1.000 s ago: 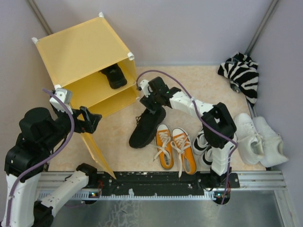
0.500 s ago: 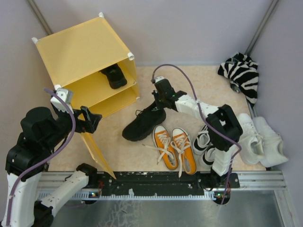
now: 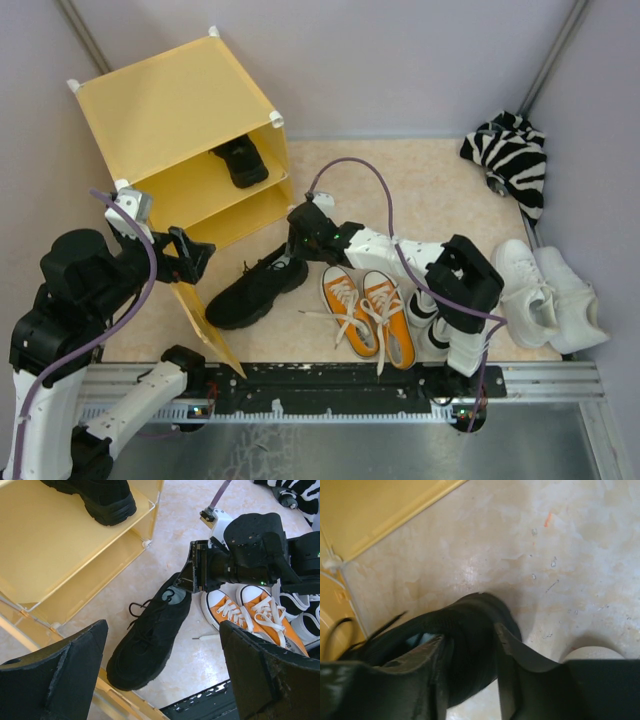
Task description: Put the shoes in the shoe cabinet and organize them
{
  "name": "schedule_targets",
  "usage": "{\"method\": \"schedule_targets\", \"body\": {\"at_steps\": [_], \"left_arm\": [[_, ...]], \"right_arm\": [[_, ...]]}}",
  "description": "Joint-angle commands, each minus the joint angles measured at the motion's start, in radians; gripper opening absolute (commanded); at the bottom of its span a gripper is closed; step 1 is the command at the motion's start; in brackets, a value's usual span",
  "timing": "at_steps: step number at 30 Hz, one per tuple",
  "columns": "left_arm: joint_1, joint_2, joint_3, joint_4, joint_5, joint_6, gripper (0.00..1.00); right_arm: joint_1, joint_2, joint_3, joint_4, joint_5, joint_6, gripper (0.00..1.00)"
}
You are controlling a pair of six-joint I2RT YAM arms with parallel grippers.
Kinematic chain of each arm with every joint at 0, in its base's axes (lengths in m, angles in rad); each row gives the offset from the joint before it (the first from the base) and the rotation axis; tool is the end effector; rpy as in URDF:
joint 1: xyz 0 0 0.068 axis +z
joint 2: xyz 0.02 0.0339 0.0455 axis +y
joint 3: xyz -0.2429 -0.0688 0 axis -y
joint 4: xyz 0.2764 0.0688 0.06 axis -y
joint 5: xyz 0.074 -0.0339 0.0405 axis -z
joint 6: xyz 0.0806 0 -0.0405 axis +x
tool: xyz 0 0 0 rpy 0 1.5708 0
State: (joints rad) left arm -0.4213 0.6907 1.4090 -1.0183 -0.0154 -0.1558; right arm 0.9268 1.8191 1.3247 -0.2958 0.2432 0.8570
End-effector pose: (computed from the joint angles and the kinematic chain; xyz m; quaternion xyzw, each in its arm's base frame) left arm 0.1366 -0.0598 0.4496 0.1020 0.7983 -0.1629 0.5707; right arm 0.2909 0.3551 0.1625 0.0141 0.9190 0.2235 0.3244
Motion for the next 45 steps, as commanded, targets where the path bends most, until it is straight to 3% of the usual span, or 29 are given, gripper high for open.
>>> {"method": "schedule_targets", "body": {"at_steps": [1,5,8,12,16,21,25,32,45], "left_arm": [[-0.002,-0.011,-0.001,0.003,0.006,0.008,0.99],[-0.002,-0.008,-0.002,0.006,0.011,0.01,0.99],[-0.001,-0.015,-0.007,0.004,0.006,0.006,0.99],[-0.002,-0.025,-0.024,0.013,0.004,0.0,0.99],[-0.002,-0.026,-0.028,0.018,0.014,-0.005,0.99],[-0.002,-0.027,-0.023,0.01,0.006,-0.005,0.99],[-0.002,-0.029,-0.018,0.0,-0.004,-0.004,0.99],[-0.002,-0.033,-0.029,-0.006,-0.019,-0.006,0.99],[-0.002,-0.019,-0.018,-0.009,-0.035,-0.008,0.99]], "right_arm": [[-0.013,-0.066,-0.06,0.072,0.029,0.026,0.53],[-0.011,-0.139,-0.145,0.173,-0.077,-0.176,0.56],[-0.011,-0.204,-0.171,0.24,-0.189,-0.443,0.6],[-0.011,-0.178,-0.05,0.094,-0.272,-0.802,0.61],[-0.011,-0.118,-0.006,0.054,-0.255,-0.999,0.61],[-0.012,-0.098,-0.011,0.143,-0.224,-1.102,0.62],[-0.022,-0.056,0.019,0.139,-0.31,-1.196,0.61],[-0.051,0.0,0.052,0.167,-0.438,-1.224,0.61],[-0.053,0.122,0.158,0.031,-0.557,-1.289,0.56]]}}
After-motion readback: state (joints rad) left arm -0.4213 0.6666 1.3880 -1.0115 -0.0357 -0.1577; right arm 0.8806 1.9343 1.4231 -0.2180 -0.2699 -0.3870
